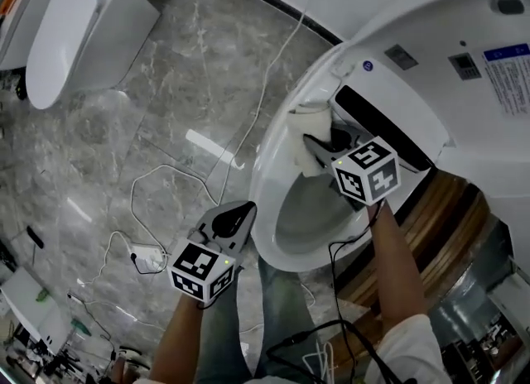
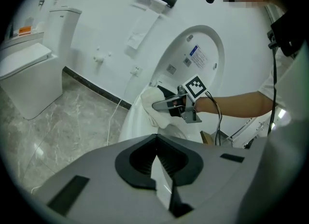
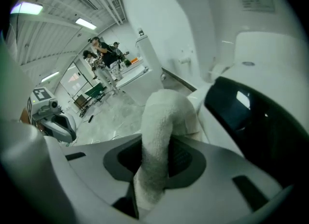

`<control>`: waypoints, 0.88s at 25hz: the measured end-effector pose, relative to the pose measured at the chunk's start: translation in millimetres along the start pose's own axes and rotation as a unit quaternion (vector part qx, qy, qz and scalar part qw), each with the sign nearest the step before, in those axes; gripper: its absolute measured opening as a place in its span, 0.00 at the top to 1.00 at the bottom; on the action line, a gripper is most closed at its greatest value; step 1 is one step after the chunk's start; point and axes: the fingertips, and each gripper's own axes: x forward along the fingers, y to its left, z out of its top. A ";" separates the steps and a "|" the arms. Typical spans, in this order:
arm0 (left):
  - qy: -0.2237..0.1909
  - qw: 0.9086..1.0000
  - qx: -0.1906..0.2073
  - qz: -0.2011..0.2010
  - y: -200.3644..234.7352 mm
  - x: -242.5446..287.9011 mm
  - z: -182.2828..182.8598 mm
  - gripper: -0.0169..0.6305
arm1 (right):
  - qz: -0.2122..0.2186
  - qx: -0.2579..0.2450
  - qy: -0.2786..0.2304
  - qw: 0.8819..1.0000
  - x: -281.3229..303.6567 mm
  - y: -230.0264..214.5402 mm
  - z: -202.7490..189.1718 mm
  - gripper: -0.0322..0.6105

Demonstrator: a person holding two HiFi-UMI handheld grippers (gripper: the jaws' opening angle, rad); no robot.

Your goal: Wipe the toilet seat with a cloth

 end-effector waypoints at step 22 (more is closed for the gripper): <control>0.105 0.981 0.107 -0.123 -160.6 122.5 -30.8 0.96 | -0.125 0.235 -0.086 0.960 -168.2 -99.2 -174.0 0.79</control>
